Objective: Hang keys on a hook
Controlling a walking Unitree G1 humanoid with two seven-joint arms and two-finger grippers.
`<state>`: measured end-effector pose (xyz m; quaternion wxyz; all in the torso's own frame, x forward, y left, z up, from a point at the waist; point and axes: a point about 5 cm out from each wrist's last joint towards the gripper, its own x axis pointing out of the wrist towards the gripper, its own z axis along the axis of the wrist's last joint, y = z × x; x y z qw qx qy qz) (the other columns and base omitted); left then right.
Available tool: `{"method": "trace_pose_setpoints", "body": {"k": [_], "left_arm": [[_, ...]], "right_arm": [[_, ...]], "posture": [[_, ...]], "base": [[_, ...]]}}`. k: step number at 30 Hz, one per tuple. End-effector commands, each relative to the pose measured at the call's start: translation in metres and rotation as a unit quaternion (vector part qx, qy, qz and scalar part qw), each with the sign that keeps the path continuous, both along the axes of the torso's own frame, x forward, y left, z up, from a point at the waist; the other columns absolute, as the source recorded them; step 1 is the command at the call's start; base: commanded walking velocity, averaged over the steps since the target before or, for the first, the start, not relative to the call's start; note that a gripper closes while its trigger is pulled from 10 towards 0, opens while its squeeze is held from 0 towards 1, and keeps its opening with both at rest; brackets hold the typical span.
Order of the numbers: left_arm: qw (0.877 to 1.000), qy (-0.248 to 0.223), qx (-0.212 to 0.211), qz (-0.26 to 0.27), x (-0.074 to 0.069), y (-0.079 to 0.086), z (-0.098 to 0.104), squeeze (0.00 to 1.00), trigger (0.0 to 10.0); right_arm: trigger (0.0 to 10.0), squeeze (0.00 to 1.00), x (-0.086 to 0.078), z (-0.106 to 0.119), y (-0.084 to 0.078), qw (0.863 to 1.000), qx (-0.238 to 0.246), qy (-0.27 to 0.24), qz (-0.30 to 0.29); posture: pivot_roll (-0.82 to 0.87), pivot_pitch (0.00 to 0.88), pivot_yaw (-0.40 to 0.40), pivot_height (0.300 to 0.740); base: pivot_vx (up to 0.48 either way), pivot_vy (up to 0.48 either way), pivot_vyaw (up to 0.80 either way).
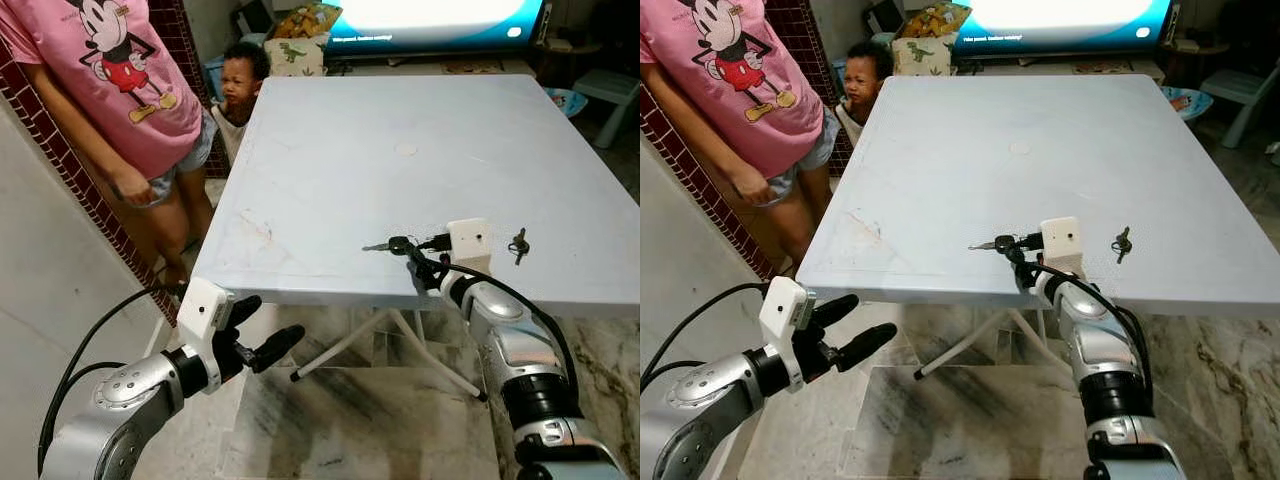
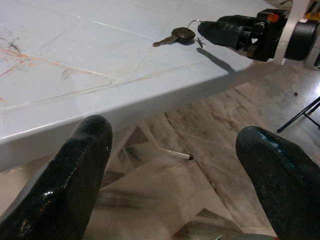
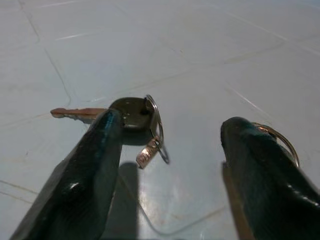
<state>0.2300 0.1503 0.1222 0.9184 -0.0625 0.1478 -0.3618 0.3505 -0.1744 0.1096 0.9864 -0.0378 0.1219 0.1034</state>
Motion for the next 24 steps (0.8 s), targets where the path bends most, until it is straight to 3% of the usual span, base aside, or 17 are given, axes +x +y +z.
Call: {"method": "trace_pose_setpoints", "body": {"k": [1, 10, 11, 12, 13, 17, 18, 24], "left_arm": [[1.0, -0.009, 0.009, -0.003, 0.001, 0.0, 0.005, 0.0, 10.0], [1.0, -0.006, 0.015, -0.012, -0.003, -0.001, 0.006, 0.0, 10.0], [1.0, -0.006, 0.016, -0.012, -0.004, 0.0, 0.006, 0.0, 10.0], [1.0, -0.006, 0.016, -0.012, -0.004, 0.0, 0.006, 0.0, 10.0], [1.0, -0.006, 0.018, -0.012, -0.004, 0.001, 0.007, 0.0, 10.0], [1.0, -0.006, 0.02, -0.01, -0.004, 0.002, 0.007, 0.0, 10.0], [1.0, -0.006, 0.02, -0.01, -0.004, 0.003, 0.007, 0.0, 10.0], [1.0, -0.006, 0.021, -0.01, -0.002, 0.001, 0.007, 0.0, 10.0]], "right_arm": [[10.0, 0.0, 0.005, 0.004, 0.004, 1.0, -0.002, -0.007, 0.007], [10.0, 0.0, 0.013, 0.003, 0.002, 1.0, -0.009, -0.008, -0.001], [7.8, 0.0, 0.014, 0.003, 0.002, 1.0, -0.01, -0.008, -0.001], [7.8, 0.0, 0.014, 0.003, 0.002, 1.0, -0.01, -0.008, -0.001], [0.6, 0.0, 0.016, 0.004, 0.002, 1.0, -0.007, -0.007, -0.002], [0.6, 0.0, 0.018, 0.004, 0.005, 1.0, -0.006, -0.009, 0.0], [0.0, 0.0, 0.018, 0.005, 0.008, 1.0, -0.004, -0.01, 0.005], [0.0, 0.0, 0.014, -0.002, 0.01, 1.0, -0.004, -0.006, 0.013]], "posture": [[0.08, 0.078, 0.084, 0.74], [0.09, 0.083, 0.087, 0.74], [0.1, 0.081, 0.087, 0.74], [0.1, 0.081, 0.087, 0.74], [0.1, 0.081, 0.087, 0.74], [0.11, 0.077, 0.085, 0.74], [0.11, 0.077, 0.085, 0.74], [0.1, 0.083, 0.079, 0.74]], "base": [[0.0, 0.0, 0.0], [0.0, 0.0, 0.0], [0.0, 0.0, 0.0], [0.0, 0.0, 0.0], [0.0, 0.0, 0.0], [0.0, 0.0, 0.0], [0.0, 0.0, 0.0], [0.0, 0.0, 0.0]]}}
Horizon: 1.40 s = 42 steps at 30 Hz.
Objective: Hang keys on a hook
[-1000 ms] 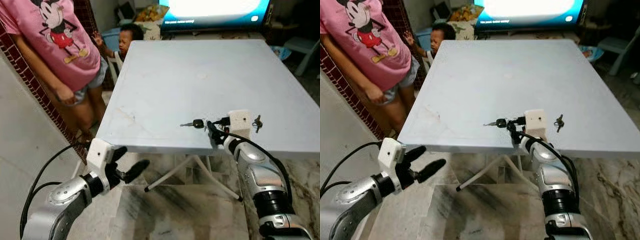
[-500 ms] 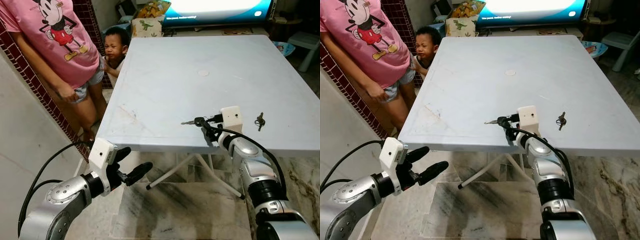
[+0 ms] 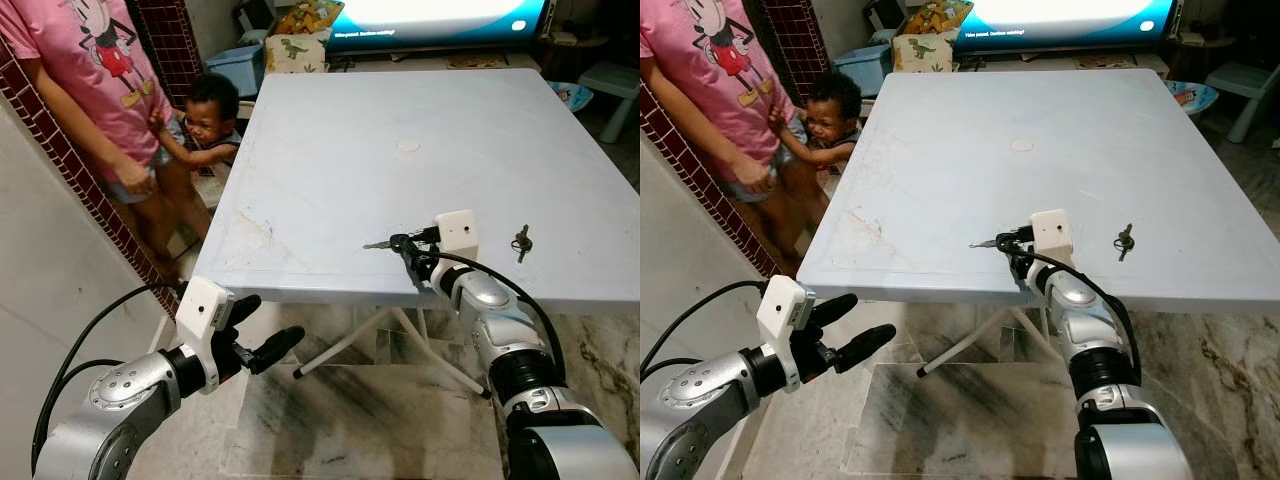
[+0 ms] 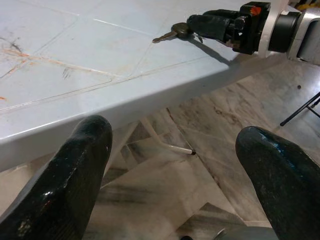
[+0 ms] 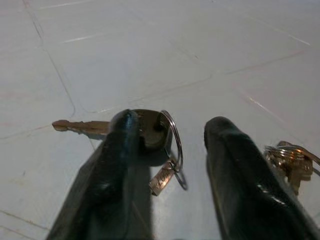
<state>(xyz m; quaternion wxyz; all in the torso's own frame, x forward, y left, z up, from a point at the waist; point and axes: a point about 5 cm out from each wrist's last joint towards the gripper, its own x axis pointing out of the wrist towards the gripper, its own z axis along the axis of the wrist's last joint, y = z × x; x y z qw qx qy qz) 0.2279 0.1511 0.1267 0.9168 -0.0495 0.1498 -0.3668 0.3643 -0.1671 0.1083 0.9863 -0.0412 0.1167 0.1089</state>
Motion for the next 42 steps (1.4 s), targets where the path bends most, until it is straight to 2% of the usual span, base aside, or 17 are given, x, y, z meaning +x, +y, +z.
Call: {"method": "trace_pose_setpoints", "body": {"k": [1, 30, 35, 42], "left_arm": [[1.0, -0.003, 0.009, -0.003, 0.0, 0.0, 0.003, 0.0, 10.0], [1.0, -0.01, 0.016, -0.008, 0.002, -0.001, 0.004, 0.0, 10.0], [1.0, -0.016, 0.017, -0.002, 0.003, -0.001, 0.004, 0.0, 10.0], [0.999, -0.028, 0.021, 0.003, 0.006, 0.0, 0.006, 0.0, 10.0]], "right_arm": [[0.0, 0.0, -0.001, -0.002, 0.003, 1.0, -0.002, 0.0, 0.006], [0.0, 0.0, -0.011, -0.014, -0.002, 1.0, -0.002, 0.013, -0.022], [0.0, 0.0, -0.013, -0.01, -0.004, 0.999, -0.003, -0.01, -0.04], [0.0, 0.0, -0.006, 0.014, -0.009, 0.994, -0.021, -0.085, -0.061]], "posture": [[0.1, 0.083, 0.079, 0.74], [0.1, 0.08, 0.09, 0.74], [0.1, 0.08, 0.09, 0.74], [0.1, 0.077, 0.091, 0.74]], "base": [[0.0, 0.0, 0.0], [0.0, 0.0, 0.0], [0.0, 0.0, 0.0], [0.0, 0.0, 0.0]]}}
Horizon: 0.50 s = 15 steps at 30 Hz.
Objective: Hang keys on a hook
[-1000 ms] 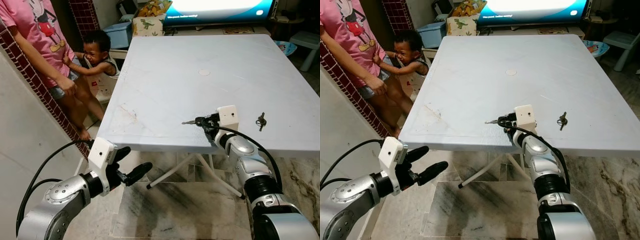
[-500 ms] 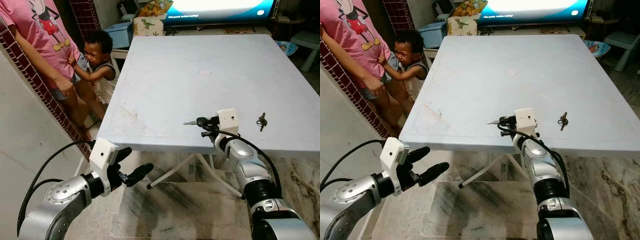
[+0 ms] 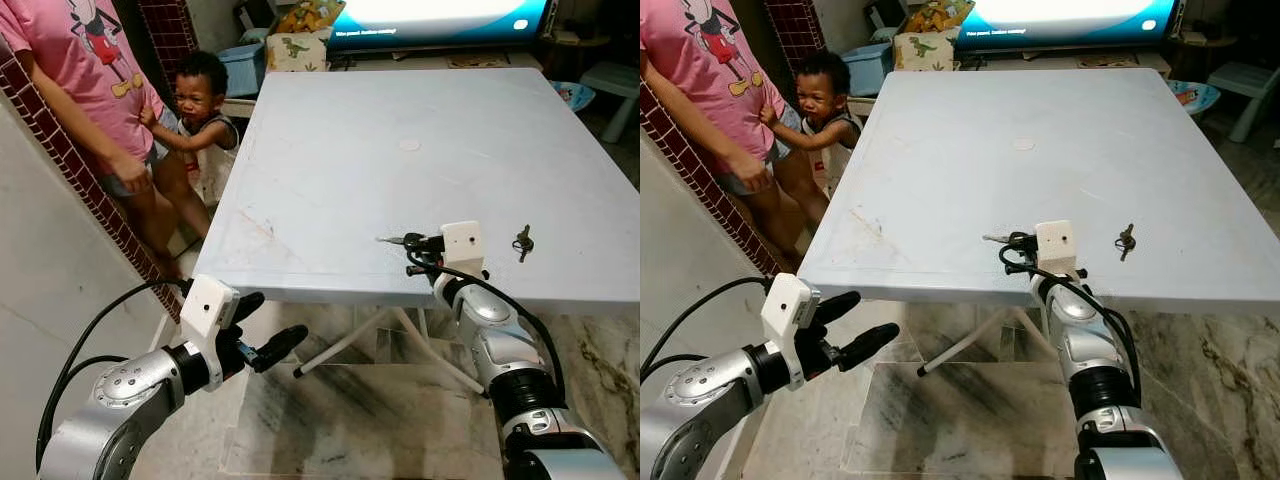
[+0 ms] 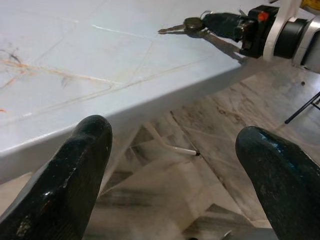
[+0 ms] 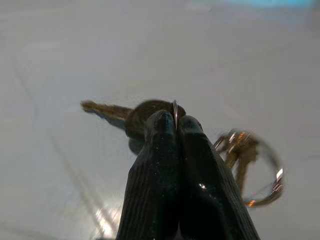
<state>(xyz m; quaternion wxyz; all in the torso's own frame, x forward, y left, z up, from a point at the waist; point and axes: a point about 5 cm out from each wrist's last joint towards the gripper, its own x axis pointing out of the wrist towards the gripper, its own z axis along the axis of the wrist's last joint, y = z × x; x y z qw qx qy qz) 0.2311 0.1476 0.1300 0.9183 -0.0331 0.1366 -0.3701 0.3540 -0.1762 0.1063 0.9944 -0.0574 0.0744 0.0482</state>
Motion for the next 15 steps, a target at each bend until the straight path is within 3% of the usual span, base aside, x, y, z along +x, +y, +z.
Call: {"method": "trace_pose_setpoints", "body": {"k": [1, 9, 15], "left_arm": [[1.0, -0.011, 0.012, 0.009, 0.004, 0.004, 0.003, 0.0, 10.0], [0.999, -0.025, 0.016, 0.017, 0.007, 0.005, 0.005, 0.0, 10.0], [0.999, -0.036, 0.018, 0.021, 0.01, 0.004, 0.006, 0.0, 10.0]], "right_arm": [[0.0, 0.0, 0.005, 0.02, -0.001, 0.999, -0.013, -0.05, -0.008], [0.0, 0.0, 0.004, 0.061, 0.001, 0.98, -0.083, -0.179, -0.012], [0.0, 0.0, 0.002, 0.072, 0.01, 0.97, -0.114, -0.214, 0.012]], "posture": [[0.1, 0.077, 0.091, 0.74], [0.09, 0.071, 0.094, 0.74], [0.09, 0.069, 0.094, 0.74]], "base": [[0.0, 0.0, 0.0], [0.0, 0.0, 0.0], [0.0, 0.0, 0.0]]}}
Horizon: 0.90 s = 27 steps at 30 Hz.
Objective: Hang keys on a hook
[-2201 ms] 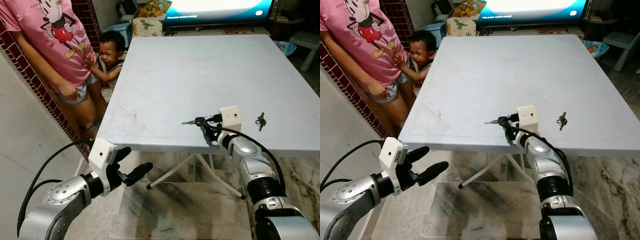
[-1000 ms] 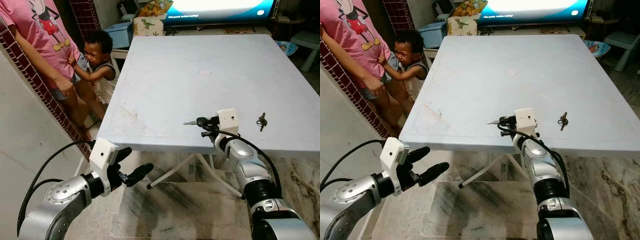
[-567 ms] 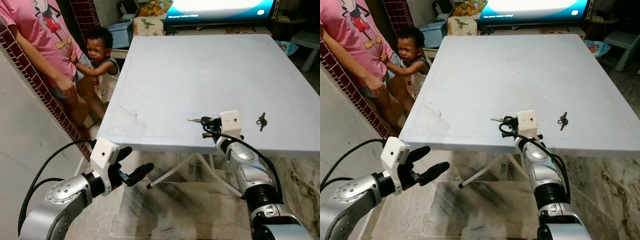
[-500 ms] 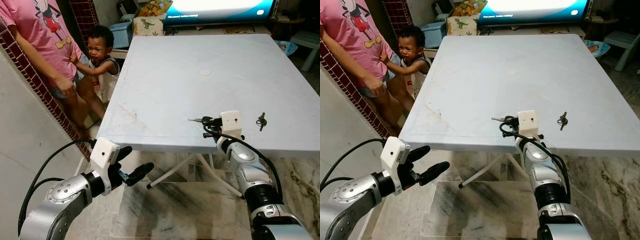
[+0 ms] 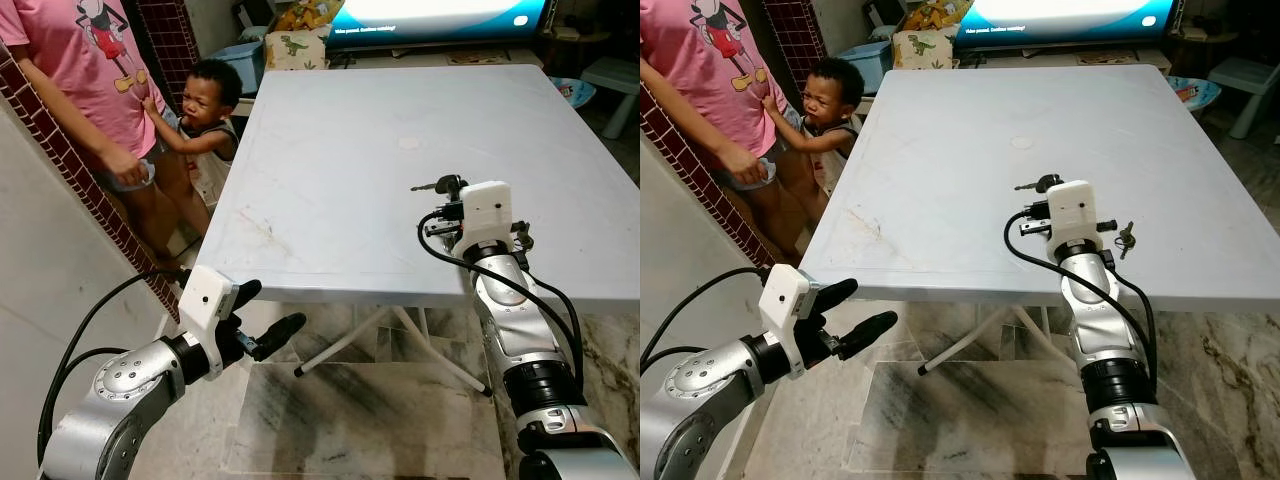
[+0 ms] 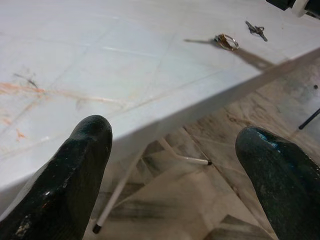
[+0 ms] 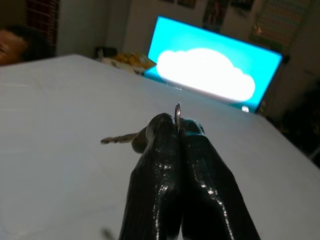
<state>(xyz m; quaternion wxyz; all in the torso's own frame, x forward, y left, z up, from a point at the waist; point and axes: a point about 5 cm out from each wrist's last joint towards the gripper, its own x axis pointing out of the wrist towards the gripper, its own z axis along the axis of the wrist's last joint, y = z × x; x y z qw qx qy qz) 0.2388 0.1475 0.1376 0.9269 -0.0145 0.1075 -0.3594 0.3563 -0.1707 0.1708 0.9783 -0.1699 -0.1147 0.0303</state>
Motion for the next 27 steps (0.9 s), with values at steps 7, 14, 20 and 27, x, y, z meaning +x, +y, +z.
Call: {"method": "trace_pose_setpoints", "body": {"k": [7, 14, 20, 27], "left_arm": [[1.0, -0.004, 0.012, 0.01, 0.004, 0.002, -0.003, 0.0, 10.0], [1.0, -0.01, 0.022, 0.007, 0.003, 0.002, -0.004, 0.0, 10.0], [1.0, -0.013, 0.026, 0.008, 0.003, 0.002, -0.005, 0.0, 10.0], [0.999, -0.017, 0.039, 0.025, 0.008, 0.002, -0.008, 0.0, 10.0]], "right_arm": [[0.6, 0.0, -0.002, 0.001, 0.006, 1.0, -0.019, -0.001, 0.011], [9.3, 0.0, -0.008, -0.016, 0.008, 0.998, 0.02, 0.048, 0.018], [10.0, 0.0, -0.014, -0.03, 0.011, 0.995, 0.012, 0.091, 0.025], [10.0, 0.0, -0.017, -0.029, 0.01, 0.996, 0.005, 0.087, 0.021]], "posture": [[0.08, 0.06, 0.092, 0.74], [0.09, 0.055, 0.085, 0.74], [0.09, 0.055, 0.085, 0.74], [0.07, 0.048, 0.086, 0.74]], "base": [[0.0, 0.0, 0.0], [0.0, 0.0, 0.0], [0.0, 0.0, 0.0], [0.0, 0.0, 0.0]]}}
